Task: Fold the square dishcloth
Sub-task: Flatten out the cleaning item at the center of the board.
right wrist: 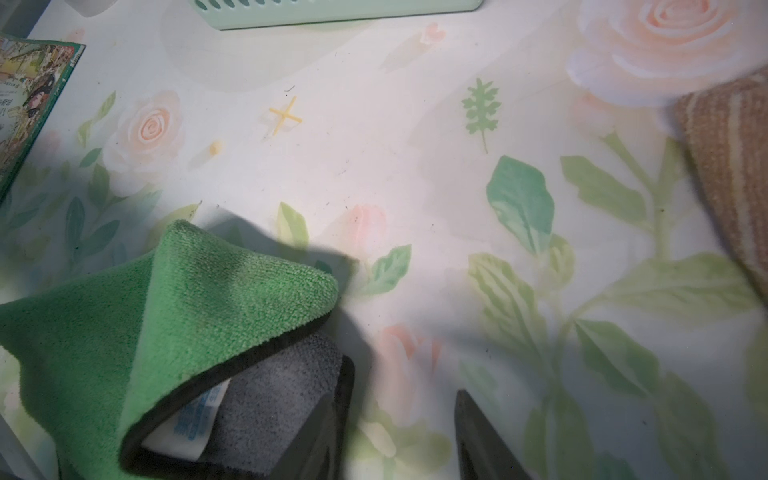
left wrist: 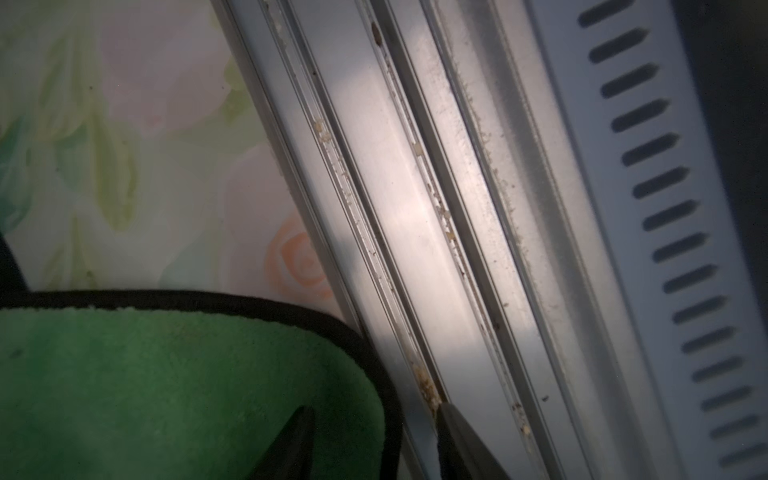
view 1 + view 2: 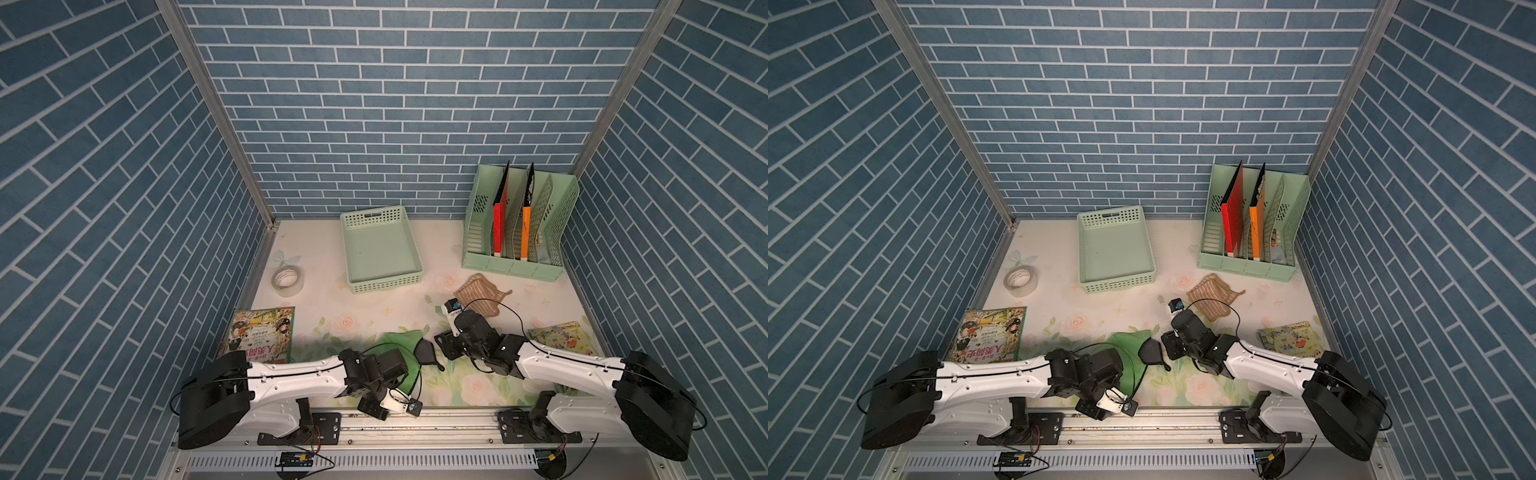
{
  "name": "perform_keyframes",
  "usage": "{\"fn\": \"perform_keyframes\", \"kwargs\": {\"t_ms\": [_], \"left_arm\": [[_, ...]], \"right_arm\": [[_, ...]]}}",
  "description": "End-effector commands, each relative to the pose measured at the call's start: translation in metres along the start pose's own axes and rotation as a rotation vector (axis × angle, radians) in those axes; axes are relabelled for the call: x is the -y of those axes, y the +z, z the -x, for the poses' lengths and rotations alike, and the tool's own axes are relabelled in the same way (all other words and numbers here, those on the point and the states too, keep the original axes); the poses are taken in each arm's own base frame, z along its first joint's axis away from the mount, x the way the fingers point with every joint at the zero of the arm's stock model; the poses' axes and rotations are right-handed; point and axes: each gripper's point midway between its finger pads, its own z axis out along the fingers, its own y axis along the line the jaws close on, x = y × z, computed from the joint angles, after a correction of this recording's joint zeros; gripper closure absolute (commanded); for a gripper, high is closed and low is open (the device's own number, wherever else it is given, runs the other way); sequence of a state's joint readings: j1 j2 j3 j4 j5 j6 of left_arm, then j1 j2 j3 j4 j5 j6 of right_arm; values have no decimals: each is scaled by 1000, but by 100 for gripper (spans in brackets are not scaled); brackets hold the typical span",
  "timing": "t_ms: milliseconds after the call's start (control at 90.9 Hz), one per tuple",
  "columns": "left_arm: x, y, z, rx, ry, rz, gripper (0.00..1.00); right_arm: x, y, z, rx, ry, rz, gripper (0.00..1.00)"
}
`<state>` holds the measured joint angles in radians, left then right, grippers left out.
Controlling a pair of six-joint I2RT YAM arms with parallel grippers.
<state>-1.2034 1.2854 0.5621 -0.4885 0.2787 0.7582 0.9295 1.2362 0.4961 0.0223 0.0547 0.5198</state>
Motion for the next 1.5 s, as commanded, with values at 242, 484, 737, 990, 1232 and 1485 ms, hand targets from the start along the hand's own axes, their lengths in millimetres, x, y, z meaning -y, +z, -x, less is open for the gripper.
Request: {"fn": "perform_keyframes", "kwargs": {"t_ms": [242,484,737,990,1232,1485], "left_arm": [[-6,7,-6,-34,30,35,87],[-33,-59,14,31,23,214,98],[-46,-128,16,159,-50,361,100],[-73,-155,-12,146,-144,484,100],[-80,-168,-23,127,-172,542,100],[-83,-167,-26,106,-186,542,100]], "right_arm": [[-5,2,7,-10,12,0,53],[-13,-2,6,-13,-18,43,53],[-48,-9,-5,-26,-123,175,47],[-67,-5,-19,-32,-207,242,37],[-83,-6,-24,-47,-217,314,34],[-90,16,-58,-162,-320,251,35]]}}
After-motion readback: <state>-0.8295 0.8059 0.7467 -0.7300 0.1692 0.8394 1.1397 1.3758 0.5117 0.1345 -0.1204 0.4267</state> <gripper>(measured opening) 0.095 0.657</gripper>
